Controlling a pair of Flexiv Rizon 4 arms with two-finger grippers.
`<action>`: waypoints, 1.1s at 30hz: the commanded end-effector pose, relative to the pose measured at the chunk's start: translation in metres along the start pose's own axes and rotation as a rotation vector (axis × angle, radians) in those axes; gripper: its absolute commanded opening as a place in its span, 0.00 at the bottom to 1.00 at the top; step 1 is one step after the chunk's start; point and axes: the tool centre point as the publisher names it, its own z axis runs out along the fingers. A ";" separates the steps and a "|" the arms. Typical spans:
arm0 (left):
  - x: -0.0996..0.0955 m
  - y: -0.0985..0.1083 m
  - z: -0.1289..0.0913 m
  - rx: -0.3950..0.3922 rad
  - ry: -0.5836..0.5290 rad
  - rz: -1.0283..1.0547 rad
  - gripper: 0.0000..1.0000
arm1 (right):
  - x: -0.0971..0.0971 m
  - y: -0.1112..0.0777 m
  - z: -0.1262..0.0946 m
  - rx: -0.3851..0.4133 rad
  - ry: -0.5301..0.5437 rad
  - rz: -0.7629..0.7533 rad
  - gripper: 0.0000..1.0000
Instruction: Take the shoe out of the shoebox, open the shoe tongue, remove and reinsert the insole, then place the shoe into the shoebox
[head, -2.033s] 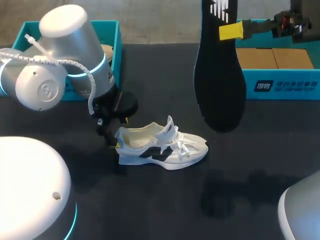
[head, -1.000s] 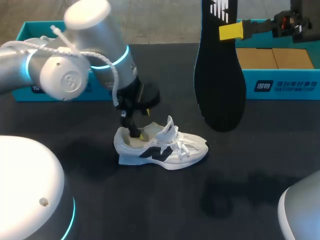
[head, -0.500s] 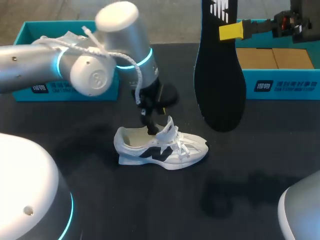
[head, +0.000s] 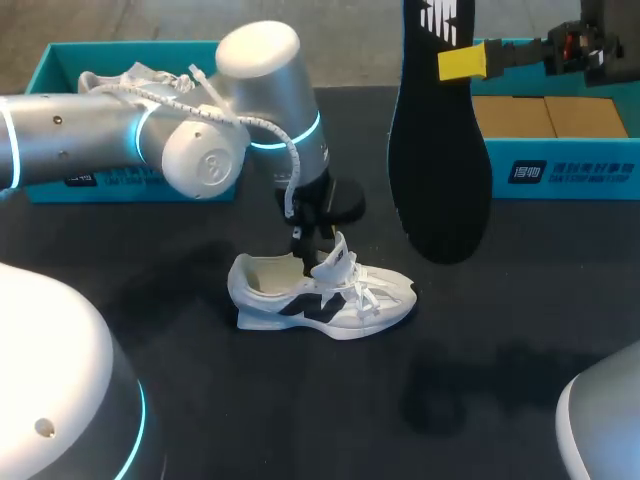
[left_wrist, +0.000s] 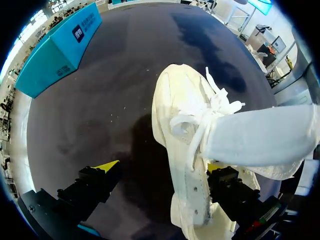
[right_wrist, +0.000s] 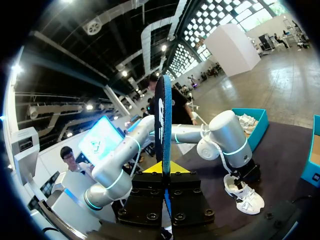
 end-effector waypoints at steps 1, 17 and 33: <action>0.002 0.007 -0.001 -0.006 0.002 -0.007 1.00 | -0.001 0.003 0.003 0.005 0.000 0.002 0.00; 0.012 0.010 0.004 -0.022 0.019 0.018 0.00 | -0.001 0.003 0.003 0.005 0.000 0.002 0.00; 0.010 0.003 -0.030 -0.186 0.256 0.485 0.00 | -0.001 0.003 0.003 0.005 0.000 0.002 0.00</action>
